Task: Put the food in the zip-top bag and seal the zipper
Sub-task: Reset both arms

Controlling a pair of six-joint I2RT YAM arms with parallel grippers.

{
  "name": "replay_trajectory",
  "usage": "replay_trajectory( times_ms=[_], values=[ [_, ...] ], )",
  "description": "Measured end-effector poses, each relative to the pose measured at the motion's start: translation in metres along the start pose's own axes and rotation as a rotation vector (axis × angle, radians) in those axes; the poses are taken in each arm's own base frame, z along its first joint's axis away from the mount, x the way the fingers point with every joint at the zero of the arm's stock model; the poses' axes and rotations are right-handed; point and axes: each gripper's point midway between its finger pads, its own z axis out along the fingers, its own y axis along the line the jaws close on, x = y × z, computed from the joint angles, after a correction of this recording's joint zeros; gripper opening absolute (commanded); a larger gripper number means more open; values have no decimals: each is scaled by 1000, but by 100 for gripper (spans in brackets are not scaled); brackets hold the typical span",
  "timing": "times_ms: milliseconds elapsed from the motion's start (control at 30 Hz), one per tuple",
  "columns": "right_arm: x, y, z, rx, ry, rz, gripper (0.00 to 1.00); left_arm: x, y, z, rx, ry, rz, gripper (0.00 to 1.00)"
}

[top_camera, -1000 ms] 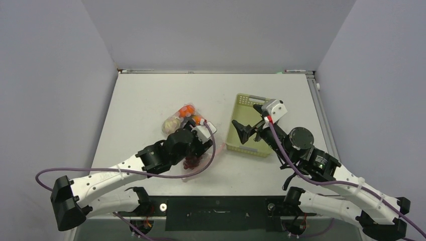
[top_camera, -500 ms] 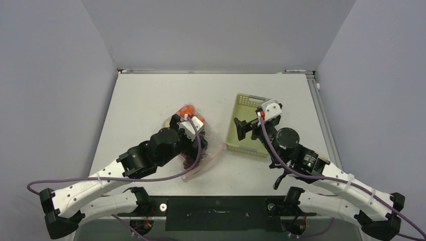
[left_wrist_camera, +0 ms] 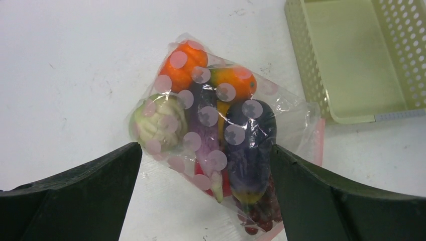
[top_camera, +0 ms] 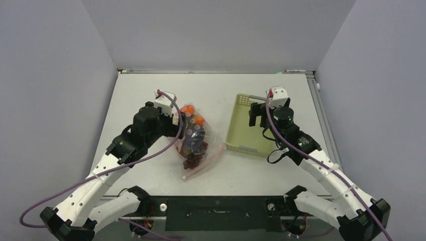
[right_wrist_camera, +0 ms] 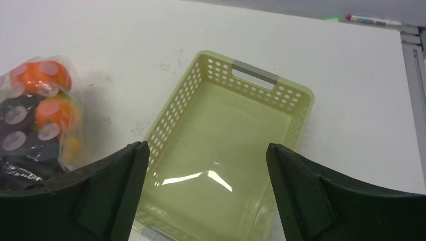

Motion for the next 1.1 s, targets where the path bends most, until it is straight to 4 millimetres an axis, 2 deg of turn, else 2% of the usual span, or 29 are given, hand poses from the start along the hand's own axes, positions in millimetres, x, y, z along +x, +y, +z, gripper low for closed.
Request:
replay_trajectory(
  times_ms=[167,233,333,467,733,833,1100],
  values=[
    [18,-37,5,64,30,123,90,-7,17,-4,-38,-35,-100,96],
    [27,-45,2,80,35,157,90,-6,24,-4,-63,-41,-135,96],
    [29,-49,-6,88,13,189,90,1,36,-4,-107,-46,-173,96],
    [19,-51,-20,76,-62,207,90,6,46,-13,-146,-76,-199,96],
    [7,-46,-39,25,-196,213,90,-14,51,-41,-150,-224,-224,96],
    [6,-45,-44,11,-224,213,90,-17,52,-49,-143,-266,-231,96],
    [-12,-41,-56,-28,-319,221,90,-22,55,-66,-141,-349,-223,96]
  ],
)
